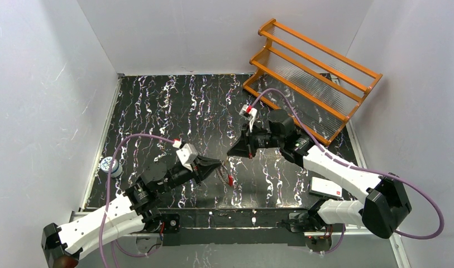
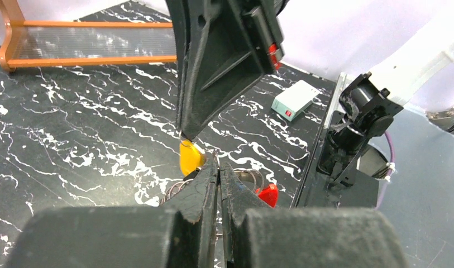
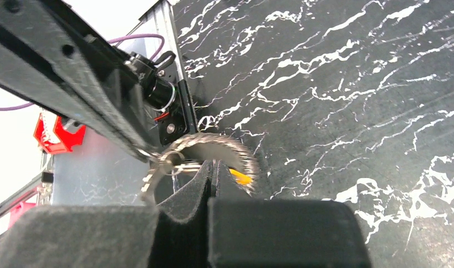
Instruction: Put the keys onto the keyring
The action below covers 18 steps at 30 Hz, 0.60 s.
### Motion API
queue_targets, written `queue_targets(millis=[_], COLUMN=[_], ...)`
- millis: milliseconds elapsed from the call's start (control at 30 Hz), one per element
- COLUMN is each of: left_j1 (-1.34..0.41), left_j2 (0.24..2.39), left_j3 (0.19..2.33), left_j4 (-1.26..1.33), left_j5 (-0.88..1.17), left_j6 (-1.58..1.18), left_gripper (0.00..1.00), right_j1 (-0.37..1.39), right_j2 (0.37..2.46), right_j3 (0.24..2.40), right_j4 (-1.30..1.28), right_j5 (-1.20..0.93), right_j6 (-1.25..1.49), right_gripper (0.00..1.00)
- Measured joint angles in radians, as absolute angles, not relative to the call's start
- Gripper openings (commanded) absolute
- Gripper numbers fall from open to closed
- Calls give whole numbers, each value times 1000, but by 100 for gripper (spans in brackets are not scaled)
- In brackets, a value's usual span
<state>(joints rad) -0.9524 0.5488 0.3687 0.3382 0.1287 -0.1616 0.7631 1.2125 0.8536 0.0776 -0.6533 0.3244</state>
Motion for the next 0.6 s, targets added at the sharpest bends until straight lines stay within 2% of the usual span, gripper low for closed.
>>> queue_targets(millis=[300,600], left_j1=[-952,-953], left_j2=[528,591], left_j3=[349,232], left_j4=[386,458], left_j5=[128,100], left_j6=[-179,-196], left_gripper=[0,0], right_j1=[740,725], right_j2=[1224,1161], right_j3=[826,744], right_j4=[92,146], right_j5=[-706,-738], right_j6=[341,331], right_gripper=[1,1])
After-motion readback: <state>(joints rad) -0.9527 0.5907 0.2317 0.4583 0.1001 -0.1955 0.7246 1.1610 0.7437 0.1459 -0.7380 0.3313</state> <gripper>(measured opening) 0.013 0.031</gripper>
